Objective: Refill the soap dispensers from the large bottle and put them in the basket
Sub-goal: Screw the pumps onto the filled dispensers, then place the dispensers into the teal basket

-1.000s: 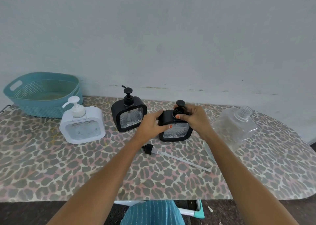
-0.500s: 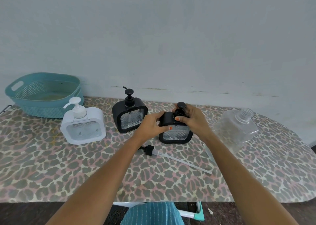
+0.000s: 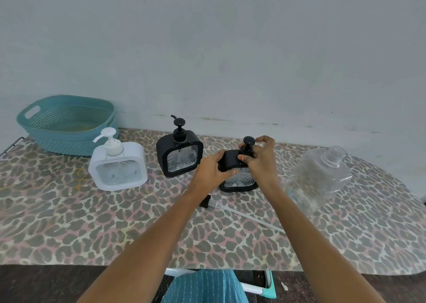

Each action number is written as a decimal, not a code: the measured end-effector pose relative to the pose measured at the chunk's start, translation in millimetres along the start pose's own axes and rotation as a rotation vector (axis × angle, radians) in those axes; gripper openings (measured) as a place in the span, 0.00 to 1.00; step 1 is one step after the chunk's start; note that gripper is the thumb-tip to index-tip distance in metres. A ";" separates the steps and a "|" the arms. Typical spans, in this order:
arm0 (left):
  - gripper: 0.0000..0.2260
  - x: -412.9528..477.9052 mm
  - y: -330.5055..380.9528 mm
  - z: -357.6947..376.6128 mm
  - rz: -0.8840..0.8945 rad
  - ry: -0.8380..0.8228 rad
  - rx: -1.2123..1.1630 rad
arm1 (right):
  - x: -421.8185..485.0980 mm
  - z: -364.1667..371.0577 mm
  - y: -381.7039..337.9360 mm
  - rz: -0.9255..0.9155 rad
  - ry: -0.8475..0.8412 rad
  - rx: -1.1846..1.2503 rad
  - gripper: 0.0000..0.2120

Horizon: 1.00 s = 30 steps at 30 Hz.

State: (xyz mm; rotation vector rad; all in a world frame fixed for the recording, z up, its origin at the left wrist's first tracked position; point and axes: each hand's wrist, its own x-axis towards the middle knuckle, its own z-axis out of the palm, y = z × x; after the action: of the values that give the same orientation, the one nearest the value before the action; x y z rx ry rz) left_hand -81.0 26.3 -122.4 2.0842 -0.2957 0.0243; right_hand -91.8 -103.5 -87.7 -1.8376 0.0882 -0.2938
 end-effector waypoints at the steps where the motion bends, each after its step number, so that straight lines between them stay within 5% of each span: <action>1: 0.25 -0.6 0.9 0.0 0.006 0.001 0.002 | -0.6 0.4 -0.6 0.001 0.002 0.010 0.23; 9: 0.23 0.9 2.0 -1.3 -0.019 -0.032 -0.020 | 4.4 -13.2 0.8 0.045 -0.127 -0.025 0.24; 15: 0.26 0.3 3.6 -5.5 -0.082 -0.042 -0.101 | 11.2 -31.8 6.4 -0.005 -0.399 -0.457 0.31; 18: 0.28 0.3 12.1 -16.6 -0.091 -0.036 -0.115 | 15.4 -32.2 -1.9 -0.057 -0.345 -0.517 0.30; 30: 0.21 -4.4 93.8 -186.7 0.166 0.320 0.018 | 41.8 25.6 -177.4 -0.415 -0.342 -0.431 0.29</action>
State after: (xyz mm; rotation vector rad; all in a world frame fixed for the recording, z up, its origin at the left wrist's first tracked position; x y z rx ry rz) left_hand -86.5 141.7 51.7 2.0301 -0.2712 0.4559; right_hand -61.3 -37.8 81.5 -2.3040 -0.5079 -0.2551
